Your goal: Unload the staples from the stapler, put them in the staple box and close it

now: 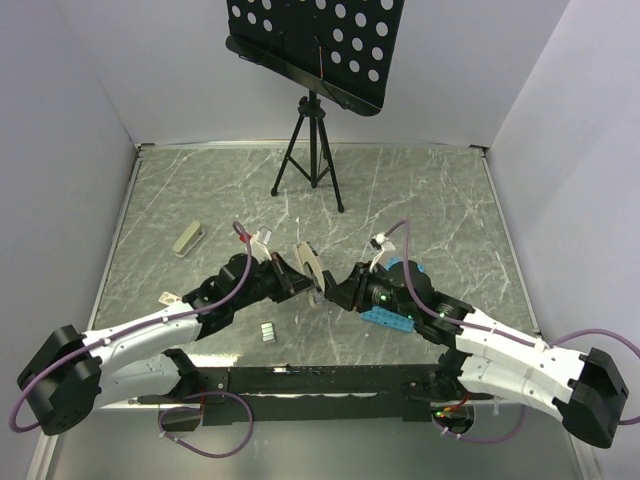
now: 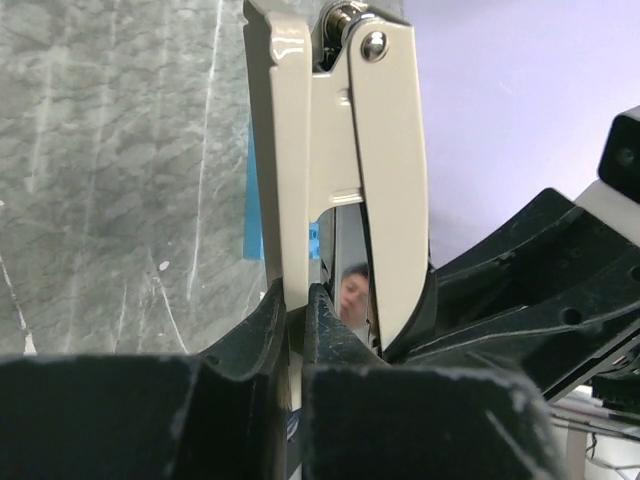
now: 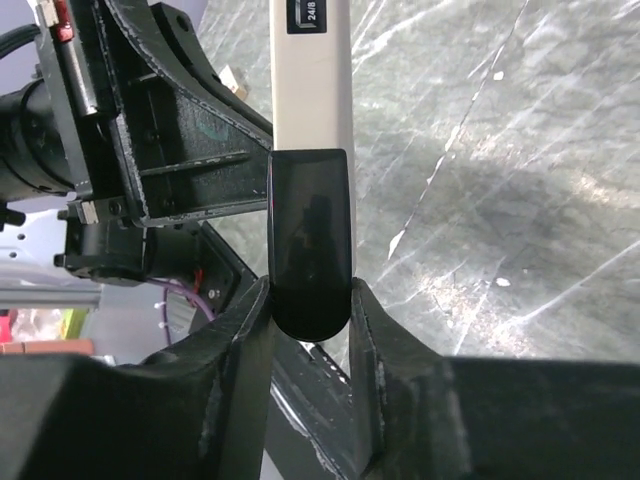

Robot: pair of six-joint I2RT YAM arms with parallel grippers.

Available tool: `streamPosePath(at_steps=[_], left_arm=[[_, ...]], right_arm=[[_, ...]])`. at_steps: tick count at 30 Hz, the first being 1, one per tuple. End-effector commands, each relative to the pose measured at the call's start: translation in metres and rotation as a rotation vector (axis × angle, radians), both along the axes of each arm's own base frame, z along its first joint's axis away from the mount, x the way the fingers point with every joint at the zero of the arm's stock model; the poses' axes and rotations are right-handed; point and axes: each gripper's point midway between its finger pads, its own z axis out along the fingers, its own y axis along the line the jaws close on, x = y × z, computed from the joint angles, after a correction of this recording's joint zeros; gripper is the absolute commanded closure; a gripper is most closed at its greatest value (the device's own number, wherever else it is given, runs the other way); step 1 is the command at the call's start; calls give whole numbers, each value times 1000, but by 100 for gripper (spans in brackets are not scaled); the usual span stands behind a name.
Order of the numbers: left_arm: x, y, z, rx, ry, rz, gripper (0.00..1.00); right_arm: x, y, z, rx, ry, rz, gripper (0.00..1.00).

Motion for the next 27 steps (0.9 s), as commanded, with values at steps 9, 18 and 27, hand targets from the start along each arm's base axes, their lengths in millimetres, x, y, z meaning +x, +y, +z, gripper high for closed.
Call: streamPosePath(at_steps=[9,18,27], left_arm=[[24,13,5,398,-267,-101,99],[1,19,8,422,-434,-226,99],[4,18,-3,581,-592,-273,99]], right_arm=[[47,-69,99,6,-297,-338,90],[92,-91,148,89,-382,-387,90],[116,-58,147,97,-480,-175,92]])
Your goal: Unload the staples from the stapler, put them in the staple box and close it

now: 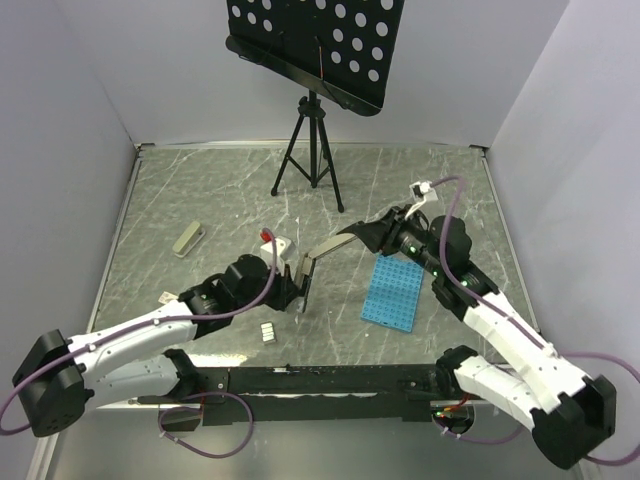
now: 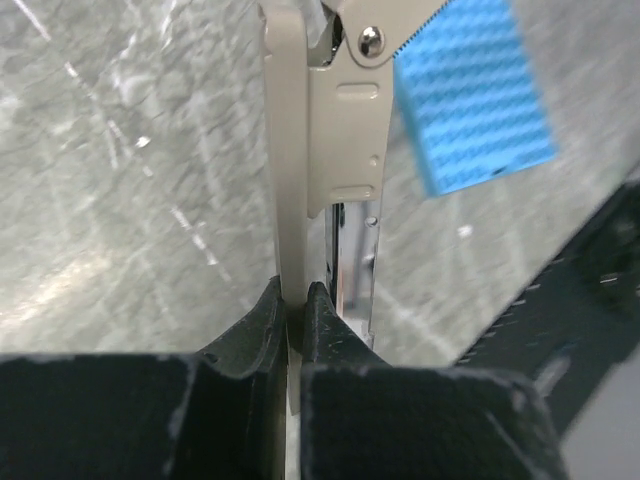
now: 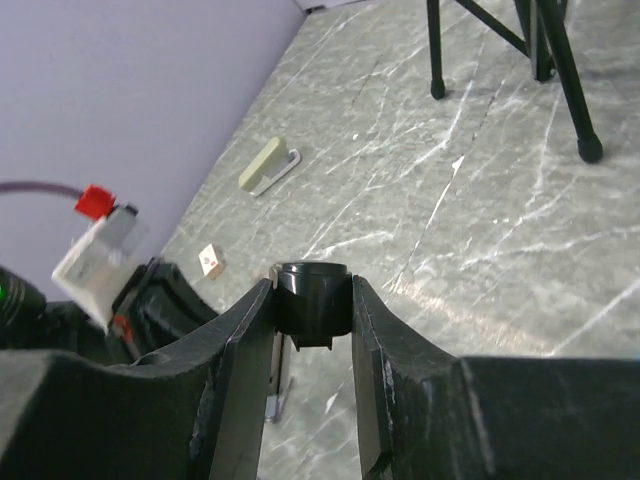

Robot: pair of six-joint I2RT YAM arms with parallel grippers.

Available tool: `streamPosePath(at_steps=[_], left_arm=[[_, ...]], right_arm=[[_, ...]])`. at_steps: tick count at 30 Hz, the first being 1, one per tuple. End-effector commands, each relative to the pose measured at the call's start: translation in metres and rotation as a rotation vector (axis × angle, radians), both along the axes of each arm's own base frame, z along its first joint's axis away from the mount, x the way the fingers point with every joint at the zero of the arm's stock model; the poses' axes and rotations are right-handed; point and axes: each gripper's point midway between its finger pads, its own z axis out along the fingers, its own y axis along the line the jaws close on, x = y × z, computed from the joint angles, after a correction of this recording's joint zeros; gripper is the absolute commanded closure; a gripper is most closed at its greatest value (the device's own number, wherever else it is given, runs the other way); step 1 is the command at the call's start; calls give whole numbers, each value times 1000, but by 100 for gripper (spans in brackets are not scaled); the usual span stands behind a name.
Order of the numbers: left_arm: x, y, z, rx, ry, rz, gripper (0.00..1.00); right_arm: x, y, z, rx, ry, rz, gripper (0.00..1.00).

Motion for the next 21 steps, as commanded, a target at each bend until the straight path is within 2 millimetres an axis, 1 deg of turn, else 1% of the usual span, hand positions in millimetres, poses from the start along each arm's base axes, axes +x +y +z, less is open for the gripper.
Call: streamPosePath(at_steps=[1,5,6,8,9,10,11,12,13,14,15,16,18,19,21], left_arm=[[16,-11,25,64,-198,-52,99],[28,-14,29,116,-250,-44,99],[34,-13,28,136,-263,-22,99],[40,-12,28,169,-300,-11,99],[45,-13,29,177,-326,0,99],[49,-10,29,207,-362,16,99],[49,-12,30,216,-386,12,99],[49,-11,25,235,-402,3,99],[54,-10,29,252,-454,14,99],[52,-11,28,266,-479,14,99],[54,-8,23,310,-510,1,99],[56,-9,25,313,-528,10,99],[60,-6,23,375,-559,33,99],[60,-7,22,395,-569,33,99],[61,-7,25,462,-618,51,99]], right_arm=[[19,6,40,25,-177,53,93],[32,8,24,-21,-175,89,95],[34,8,20,-32,-183,103,95],[34,10,7,-39,-184,170,95],[32,13,17,-21,-264,209,94],[35,12,14,-14,-280,223,94],[32,14,9,-7,-282,262,93],[34,14,13,6,-302,274,94],[40,15,5,7,-279,287,94],[44,13,7,12,-282,297,94],[43,15,6,23,-276,326,95],[47,19,0,27,-268,351,95],[42,24,-4,40,-265,415,97],[44,26,-6,45,-283,432,97],[40,29,-16,60,-269,469,99]])
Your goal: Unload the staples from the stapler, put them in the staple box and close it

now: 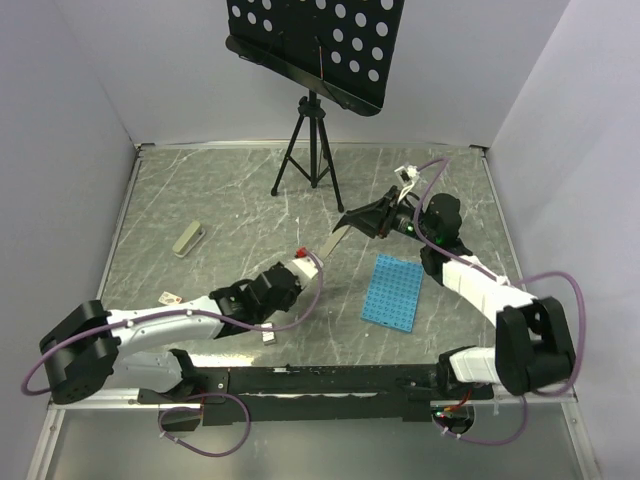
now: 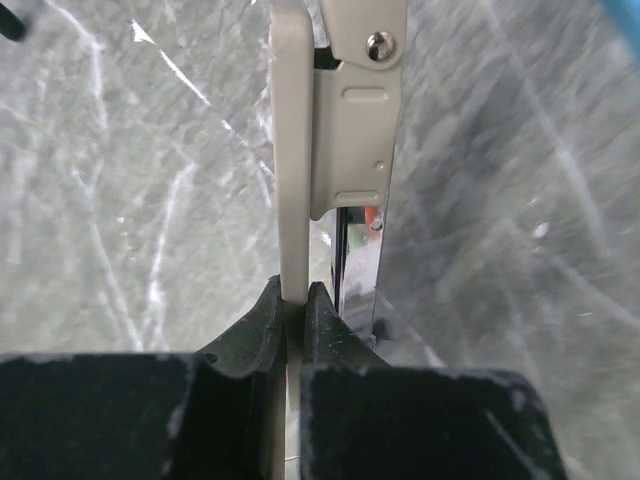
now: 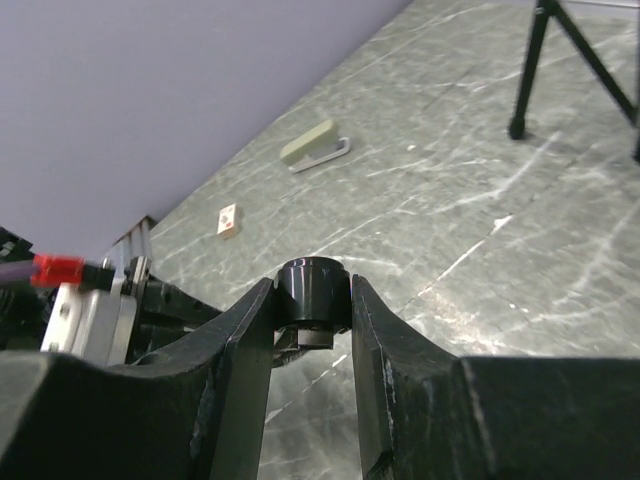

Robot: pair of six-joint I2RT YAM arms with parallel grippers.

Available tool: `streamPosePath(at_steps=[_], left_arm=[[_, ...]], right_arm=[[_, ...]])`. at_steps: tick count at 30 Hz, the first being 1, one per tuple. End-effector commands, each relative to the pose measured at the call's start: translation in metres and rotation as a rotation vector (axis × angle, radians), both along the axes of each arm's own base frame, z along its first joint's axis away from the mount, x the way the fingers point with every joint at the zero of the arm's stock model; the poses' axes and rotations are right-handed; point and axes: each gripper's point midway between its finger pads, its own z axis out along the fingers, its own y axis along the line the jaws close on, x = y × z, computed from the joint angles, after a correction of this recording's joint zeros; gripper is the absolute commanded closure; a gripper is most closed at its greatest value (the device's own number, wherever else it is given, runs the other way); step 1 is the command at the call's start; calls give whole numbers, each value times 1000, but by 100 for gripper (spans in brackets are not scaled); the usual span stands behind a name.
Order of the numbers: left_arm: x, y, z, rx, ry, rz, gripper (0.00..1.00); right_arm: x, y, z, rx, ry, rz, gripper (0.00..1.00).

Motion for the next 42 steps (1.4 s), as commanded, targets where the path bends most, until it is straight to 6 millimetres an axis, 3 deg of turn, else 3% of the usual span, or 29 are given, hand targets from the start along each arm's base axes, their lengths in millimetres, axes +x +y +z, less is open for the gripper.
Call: streamPosePath(at_steps=[1,10,18,21,24,26,29,33,39,42], left_arm=[[24,-23,60,-21,-278,24,99],[30,-21,47,162,-356,101,99],[14,-27,65,-24,-309,34,99],[1,-35,78,-129,-268,-25,99],[-8,-38,92,-244,-246,-47,99],[-13,-39,101,-319,-232,-53,99],[-22,-42,112,-412,-190,-65,99],[-27,-44,122,-518,-158,-60,99],[-33,-50,136,-693,-48,-33,99],[-33,-52,139,-774,14,-28,99]], right_arm=[[-8,12,9,42,-122,134,99],[2,15,-30,34,-50,162,100],[5,15,-14,6,32,162,100],[4,18,-5,-4,50,136,90],[-3,20,-9,-11,93,125,72],[-6,23,-11,-9,124,126,65],[-14,35,-17,-18,136,115,57],[-28,50,-8,4,138,128,45],[-37,48,7,14,142,41,39],[-43,44,6,4,176,-7,43]])
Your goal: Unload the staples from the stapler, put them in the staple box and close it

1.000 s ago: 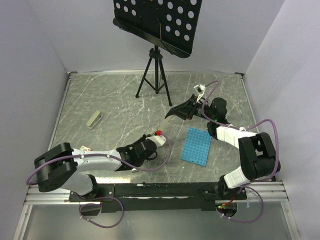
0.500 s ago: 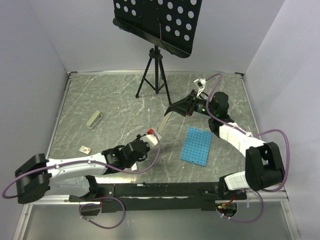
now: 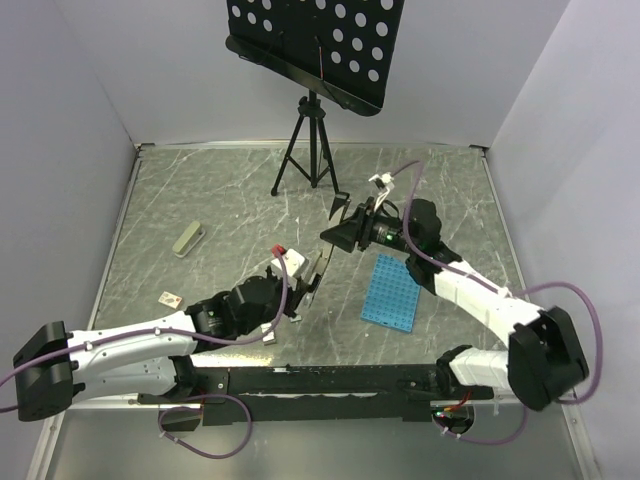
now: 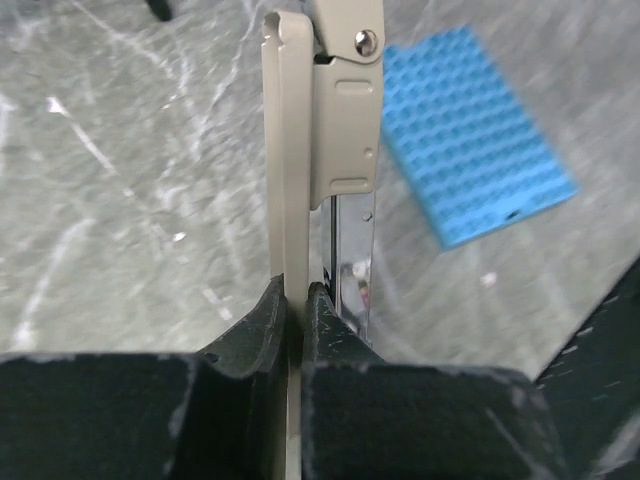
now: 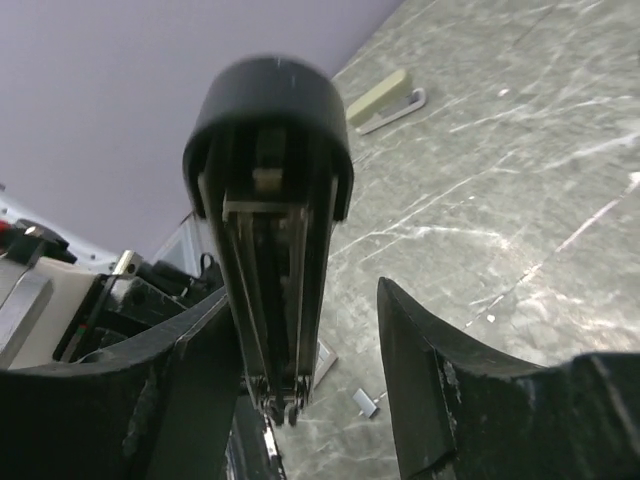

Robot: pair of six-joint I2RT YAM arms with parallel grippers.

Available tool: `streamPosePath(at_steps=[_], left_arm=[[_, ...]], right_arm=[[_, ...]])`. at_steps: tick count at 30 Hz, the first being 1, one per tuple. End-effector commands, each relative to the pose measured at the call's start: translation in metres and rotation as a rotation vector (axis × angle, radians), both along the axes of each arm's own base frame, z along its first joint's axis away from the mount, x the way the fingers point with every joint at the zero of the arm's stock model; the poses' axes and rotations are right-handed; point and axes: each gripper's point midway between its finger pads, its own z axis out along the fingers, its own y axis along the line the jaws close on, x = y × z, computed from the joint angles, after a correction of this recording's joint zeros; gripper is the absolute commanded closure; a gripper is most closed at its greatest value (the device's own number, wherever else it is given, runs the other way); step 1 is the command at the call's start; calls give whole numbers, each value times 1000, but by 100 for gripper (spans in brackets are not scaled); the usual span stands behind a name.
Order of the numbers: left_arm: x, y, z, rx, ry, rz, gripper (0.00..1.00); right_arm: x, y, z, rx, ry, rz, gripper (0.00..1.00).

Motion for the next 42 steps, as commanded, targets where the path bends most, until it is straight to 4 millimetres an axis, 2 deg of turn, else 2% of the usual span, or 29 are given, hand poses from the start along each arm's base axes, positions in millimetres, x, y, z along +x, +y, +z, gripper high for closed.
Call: streamPosePath(at_steps=[1,5,6,7,10,11,13,14,15,16,17,18,21,26,34,42], left_arm=[[4,-25,83,-407,15,-11,99],[-2,-34,93,-499,110,-25,99],[-3,-36,96,-514,119,-35,99],[-5,-38,99,-544,136,-43,99],[-9,-42,106,-564,118,-83,99],[-12,-44,105,-560,114,-106,99],[-14,-46,100,-536,98,-135,99],[-18,-48,99,-530,94,-161,99],[-19,-50,98,-524,89,-177,99],[-20,-50,91,-505,87,-186,99],[-22,-51,90,-503,84,-196,99],[-24,-52,91,-508,81,-214,99],[-27,-52,89,-509,77,-231,99],[-31,-53,87,-491,66,-260,99],[-23,-49,93,-551,84,-208,99],[-22,-58,102,-589,159,-208,99]], right_arm=[[-5,-12,7,-10,27,-106,44],[-24,-16,4,6,38,-122,50],[-29,-18,-6,3,60,-127,50],[-31,-19,-4,17,49,-130,51],[-36,-23,-5,21,41,-145,61],[-36,-25,-3,19,37,-151,64],[-33,-26,9,13,6,-161,65],[-33,-26,8,-3,14,-165,65],[-29,-25,26,-1,-28,-165,65],[-25,-26,32,-15,-38,-178,64],[-22,-26,26,-56,-7,-182,62],[-17,-24,45,-57,-51,-183,62],[-4,-20,47,-117,-36,-186,61],[8,-9,22,-208,58,-147,54],[-4,-9,12,-196,101,-117,52],[-18,-19,23,-177,94,-137,31]])
